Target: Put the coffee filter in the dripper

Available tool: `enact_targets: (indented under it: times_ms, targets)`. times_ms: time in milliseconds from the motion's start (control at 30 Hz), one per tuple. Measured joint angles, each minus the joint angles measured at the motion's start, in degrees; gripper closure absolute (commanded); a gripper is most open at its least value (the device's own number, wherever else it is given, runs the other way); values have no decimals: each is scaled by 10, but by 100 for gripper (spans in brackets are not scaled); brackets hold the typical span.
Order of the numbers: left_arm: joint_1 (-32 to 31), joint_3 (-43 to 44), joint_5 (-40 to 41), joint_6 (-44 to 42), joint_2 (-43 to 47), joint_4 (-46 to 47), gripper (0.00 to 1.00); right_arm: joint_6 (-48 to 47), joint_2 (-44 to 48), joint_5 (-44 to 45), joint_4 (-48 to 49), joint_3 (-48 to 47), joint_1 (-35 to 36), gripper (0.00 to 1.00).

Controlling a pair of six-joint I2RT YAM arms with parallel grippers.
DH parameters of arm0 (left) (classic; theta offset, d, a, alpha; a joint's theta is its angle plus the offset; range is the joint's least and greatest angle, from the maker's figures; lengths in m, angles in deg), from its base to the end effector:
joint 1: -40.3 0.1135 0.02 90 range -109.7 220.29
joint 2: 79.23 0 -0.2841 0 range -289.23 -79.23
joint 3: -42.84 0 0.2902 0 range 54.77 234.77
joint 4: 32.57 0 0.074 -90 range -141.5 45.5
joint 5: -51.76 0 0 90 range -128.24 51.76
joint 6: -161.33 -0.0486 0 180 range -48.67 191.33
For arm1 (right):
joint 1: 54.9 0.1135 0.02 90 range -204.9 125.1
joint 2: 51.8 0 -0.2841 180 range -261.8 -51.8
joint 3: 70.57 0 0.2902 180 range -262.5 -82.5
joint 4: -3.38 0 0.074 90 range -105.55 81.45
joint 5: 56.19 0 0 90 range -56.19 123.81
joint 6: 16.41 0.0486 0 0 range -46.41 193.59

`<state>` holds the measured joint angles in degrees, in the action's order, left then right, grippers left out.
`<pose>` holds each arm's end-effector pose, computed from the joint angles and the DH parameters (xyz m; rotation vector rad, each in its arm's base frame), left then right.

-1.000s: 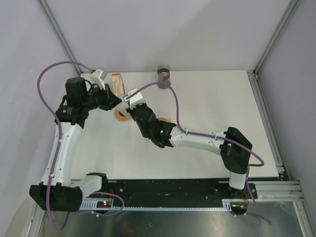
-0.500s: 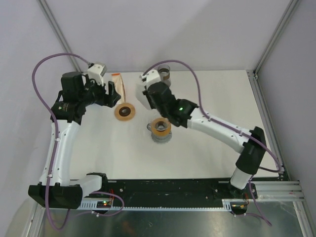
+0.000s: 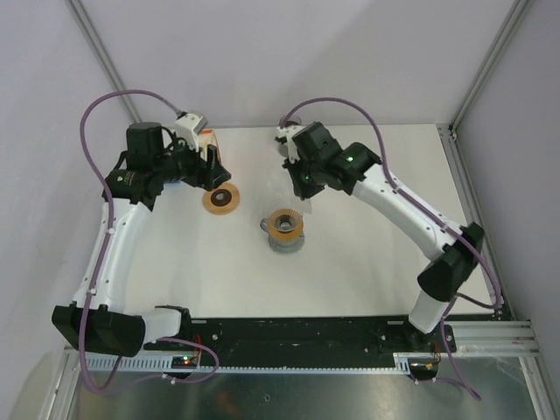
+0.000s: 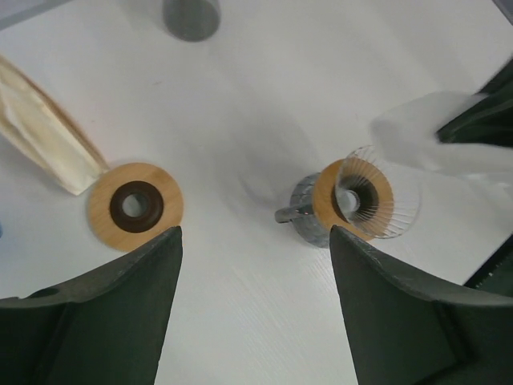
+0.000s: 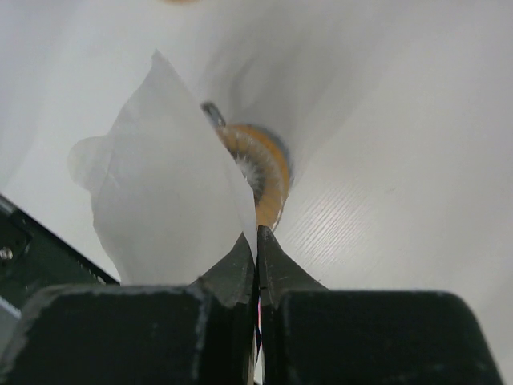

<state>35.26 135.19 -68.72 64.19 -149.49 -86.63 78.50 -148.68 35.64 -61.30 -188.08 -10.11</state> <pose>0.2880 -0.0501 0.4287 0.5295 2.0209 -0.5417 0.2947 0.2904 0.4126 -0.7941 2.2360 0.3884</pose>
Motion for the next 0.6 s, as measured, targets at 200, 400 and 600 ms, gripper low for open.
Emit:
enact_targets:
  times_ms: [200, 400, 600]
  targets:
    - [-41, 0, -13, 18, -17, -2, 23, 0, -77, -35, -48, -3, 2, 100]
    - [-56, -3, -17, 42, -38, 16, 23, 0, -90, -39, -42, -3, 5, 100]
    - [-80, -30, -16, 77, -66, 44, 22, 0, -99, -43, -37, -1, 10, 88]
